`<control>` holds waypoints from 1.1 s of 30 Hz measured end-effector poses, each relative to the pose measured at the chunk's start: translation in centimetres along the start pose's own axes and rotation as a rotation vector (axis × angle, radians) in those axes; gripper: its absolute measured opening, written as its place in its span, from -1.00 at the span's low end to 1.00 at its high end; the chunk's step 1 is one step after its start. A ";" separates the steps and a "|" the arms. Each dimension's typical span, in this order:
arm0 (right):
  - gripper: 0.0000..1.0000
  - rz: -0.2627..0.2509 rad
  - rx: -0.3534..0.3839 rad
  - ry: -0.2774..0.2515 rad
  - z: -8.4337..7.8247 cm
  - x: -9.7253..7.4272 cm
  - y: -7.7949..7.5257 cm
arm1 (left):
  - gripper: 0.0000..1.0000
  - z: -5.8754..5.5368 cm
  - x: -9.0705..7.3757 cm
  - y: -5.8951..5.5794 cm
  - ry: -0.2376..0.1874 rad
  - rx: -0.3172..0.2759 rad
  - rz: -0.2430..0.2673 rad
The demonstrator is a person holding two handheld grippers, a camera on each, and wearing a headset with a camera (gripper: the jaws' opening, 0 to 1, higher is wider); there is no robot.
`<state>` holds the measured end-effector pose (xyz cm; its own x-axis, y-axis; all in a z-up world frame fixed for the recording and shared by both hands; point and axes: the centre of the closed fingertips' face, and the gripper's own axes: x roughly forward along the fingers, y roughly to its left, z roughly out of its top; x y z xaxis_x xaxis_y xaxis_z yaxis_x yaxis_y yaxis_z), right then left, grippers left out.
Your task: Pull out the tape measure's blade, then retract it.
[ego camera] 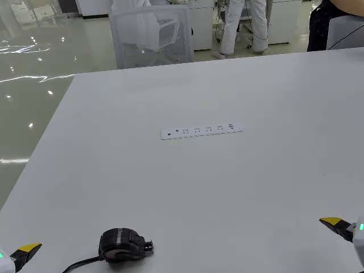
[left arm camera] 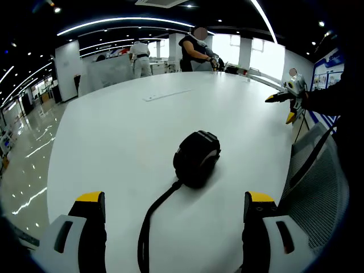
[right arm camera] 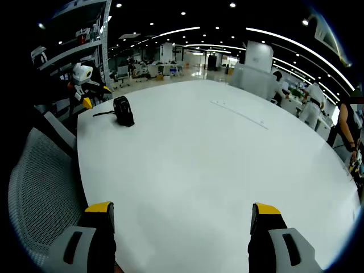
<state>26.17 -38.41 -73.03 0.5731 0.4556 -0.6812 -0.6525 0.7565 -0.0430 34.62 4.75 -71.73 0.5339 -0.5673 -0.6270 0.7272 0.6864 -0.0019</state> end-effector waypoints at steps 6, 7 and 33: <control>0.98 0.009 -0.009 -0.005 -0.1 0.1 0.3 | 0.99 0.1 0.0 -0.1 -0.005 -0.004 0.000; 0.98 0.009 -0.008 -0.006 -0.1 0.1 0.3 | 0.99 0.2 0.0 -0.2 -0.006 -0.003 -0.001; 0.98 0.028 0.003 -0.011 0.0 0.3 0.7 | 0.99 0.3 0.2 -0.2 -0.005 -0.004 -0.011</control>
<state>25.89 -37.73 -73.25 0.5600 0.4820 -0.6739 -0.6671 0.7446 -0.0218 34.72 4.38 -71.62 0.5278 -0.5770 -0.6233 0.7312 0.6821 -0.0122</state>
